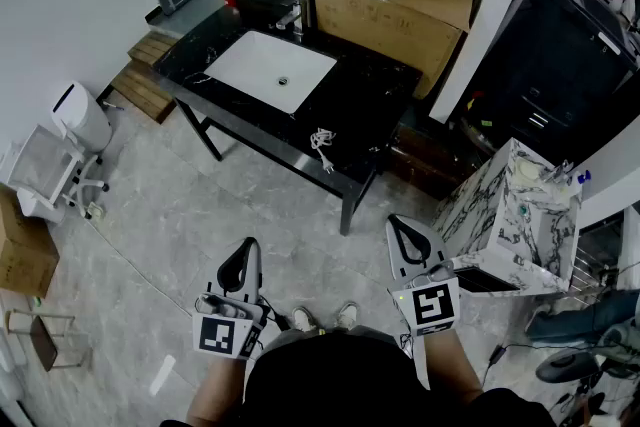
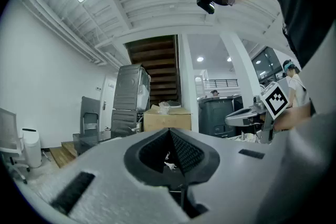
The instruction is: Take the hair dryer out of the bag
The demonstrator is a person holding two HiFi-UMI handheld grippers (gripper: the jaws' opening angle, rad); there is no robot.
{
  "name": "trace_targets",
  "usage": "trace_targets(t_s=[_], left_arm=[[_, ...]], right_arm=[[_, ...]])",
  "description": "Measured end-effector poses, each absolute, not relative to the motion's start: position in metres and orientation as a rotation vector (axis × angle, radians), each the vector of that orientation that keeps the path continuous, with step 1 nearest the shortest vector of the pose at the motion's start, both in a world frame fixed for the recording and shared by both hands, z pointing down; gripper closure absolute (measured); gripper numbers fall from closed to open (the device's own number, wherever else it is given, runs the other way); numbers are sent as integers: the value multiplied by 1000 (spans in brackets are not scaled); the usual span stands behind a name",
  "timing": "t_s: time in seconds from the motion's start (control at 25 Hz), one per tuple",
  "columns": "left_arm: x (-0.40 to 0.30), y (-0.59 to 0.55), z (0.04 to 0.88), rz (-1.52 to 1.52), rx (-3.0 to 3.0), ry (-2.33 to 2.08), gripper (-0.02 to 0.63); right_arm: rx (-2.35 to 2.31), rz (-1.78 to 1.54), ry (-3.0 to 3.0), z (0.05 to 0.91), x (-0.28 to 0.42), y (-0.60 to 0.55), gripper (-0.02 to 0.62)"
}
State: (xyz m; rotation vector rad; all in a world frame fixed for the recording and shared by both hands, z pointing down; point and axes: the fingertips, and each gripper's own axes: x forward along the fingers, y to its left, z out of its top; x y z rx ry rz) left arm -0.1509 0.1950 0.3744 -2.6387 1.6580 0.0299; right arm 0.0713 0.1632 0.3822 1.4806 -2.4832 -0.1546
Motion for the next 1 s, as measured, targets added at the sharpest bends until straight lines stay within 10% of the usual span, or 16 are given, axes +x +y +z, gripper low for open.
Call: trace_targets(t_s=[1.0], left_arm=[[-143, 204, 420, -41, -2646, 1796, 586]], right_arm=[[1263, 61, -2544, 449, 66, 170, 583]])
